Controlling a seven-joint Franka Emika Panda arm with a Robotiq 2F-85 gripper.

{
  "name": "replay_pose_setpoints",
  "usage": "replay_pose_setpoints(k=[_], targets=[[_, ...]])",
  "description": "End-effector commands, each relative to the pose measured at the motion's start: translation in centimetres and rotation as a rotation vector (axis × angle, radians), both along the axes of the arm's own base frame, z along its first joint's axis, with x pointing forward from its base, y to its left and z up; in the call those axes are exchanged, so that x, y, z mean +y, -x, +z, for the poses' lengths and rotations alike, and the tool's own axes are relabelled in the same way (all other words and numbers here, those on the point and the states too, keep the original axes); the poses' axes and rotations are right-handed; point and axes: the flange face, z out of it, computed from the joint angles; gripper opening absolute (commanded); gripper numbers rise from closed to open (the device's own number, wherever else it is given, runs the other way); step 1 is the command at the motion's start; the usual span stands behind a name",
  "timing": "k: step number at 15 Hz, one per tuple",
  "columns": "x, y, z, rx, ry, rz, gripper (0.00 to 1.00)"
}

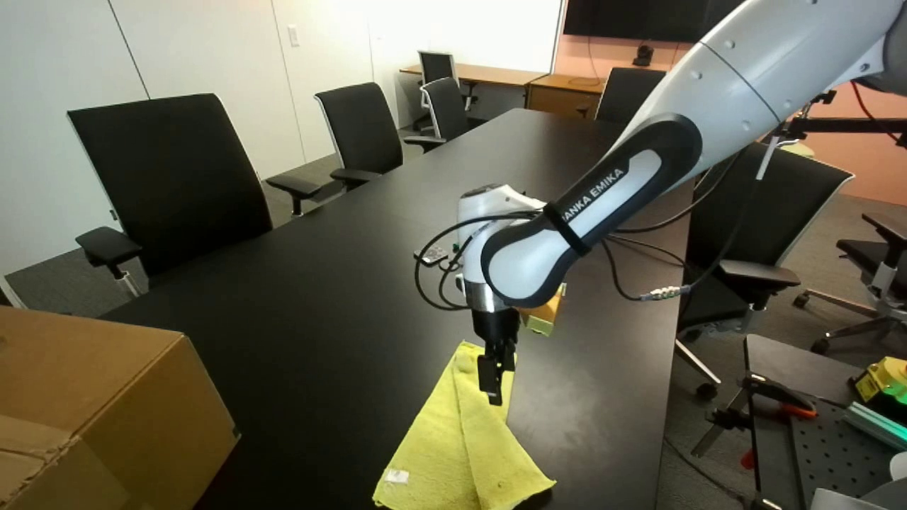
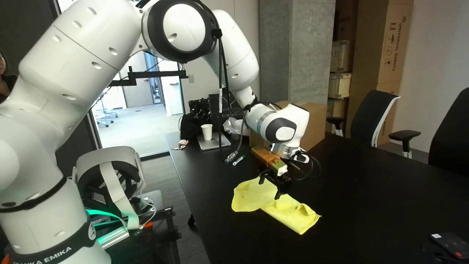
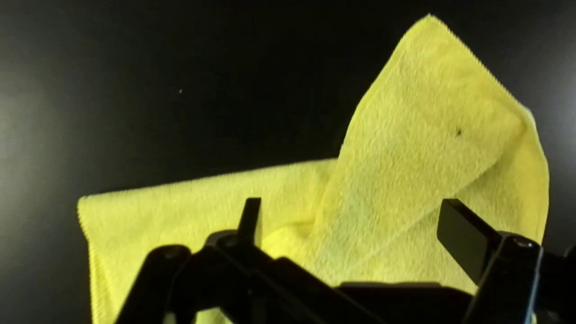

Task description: Fold the cloth on the table

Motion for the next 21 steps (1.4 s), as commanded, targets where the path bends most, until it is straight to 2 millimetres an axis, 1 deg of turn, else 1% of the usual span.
replay_pose_setpoints(k=[1, 3, 5, 6, 10, 12, 16, 21], targets=[[2.8, 3.4, -0.2, 0.083, 0.031, 0.182, 1.00], [4.7, 5.1, -1.1, 0.107, 0.037, 0.284, 1.00], [6.5, 6.3, -2.2, 0.091, 0.048, 0.347, 1.00], [7.2, 6.8, -2.4, 0.081, 0.053, 0.365, 1.00], [9.9, 8.3, -3.8, 0.042, 0.057, 0.393, 1.00], [10.8, 8.8, -4.6, 0.003, 0.069, 0.381, 1.00], [11.5, 9.6, -6.3, -0.067, 0.106, 0.343, 1.00], [10.6, 9.9, -8.3, -0.111, 0.191, 0.300, 1.00]])
